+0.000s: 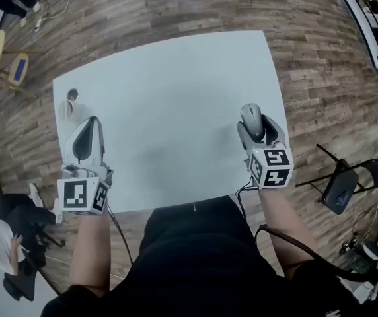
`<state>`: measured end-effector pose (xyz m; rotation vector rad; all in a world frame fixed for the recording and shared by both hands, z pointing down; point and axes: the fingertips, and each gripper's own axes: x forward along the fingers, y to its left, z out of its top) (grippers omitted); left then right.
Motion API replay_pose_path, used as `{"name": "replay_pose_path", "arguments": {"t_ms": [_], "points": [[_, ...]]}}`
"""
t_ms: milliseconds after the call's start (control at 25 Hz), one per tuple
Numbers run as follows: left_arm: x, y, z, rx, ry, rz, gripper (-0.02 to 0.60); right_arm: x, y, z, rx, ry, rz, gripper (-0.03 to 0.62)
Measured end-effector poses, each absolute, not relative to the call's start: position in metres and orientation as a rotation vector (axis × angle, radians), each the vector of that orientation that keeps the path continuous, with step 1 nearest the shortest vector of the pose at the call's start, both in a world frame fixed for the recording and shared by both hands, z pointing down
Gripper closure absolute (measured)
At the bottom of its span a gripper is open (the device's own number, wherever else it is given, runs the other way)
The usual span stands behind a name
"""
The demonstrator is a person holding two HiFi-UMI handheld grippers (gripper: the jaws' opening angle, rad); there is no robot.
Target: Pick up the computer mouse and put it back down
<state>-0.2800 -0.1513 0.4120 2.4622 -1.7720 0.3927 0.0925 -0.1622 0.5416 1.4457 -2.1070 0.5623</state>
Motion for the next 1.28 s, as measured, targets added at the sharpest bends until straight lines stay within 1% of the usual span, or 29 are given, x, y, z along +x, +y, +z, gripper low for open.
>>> {"name": "replay_pose_path", "arguments": {"t_ms": [920, 1080, 1280], "points": [[-0.246, -0.159, 0.461, 2.442, -1.585, 0.426, 0.600, 0.093, -0.139, 0.606, 1.382, -2.026, 0.679, 0.293], [-0.245, -0.157, 0.460, 2.403, -1.590, 0.377, 0.600, 0.096, -0.133, 0.615, 1.375, -2.005, 0.714, 0.293], [-0.247, -0.157, 0.462, 2.405, -1.583, 0.385, 0.600, 0.098, -0.131, 0.625, 1.381, -1.978, 0.745, 0.293]]}}
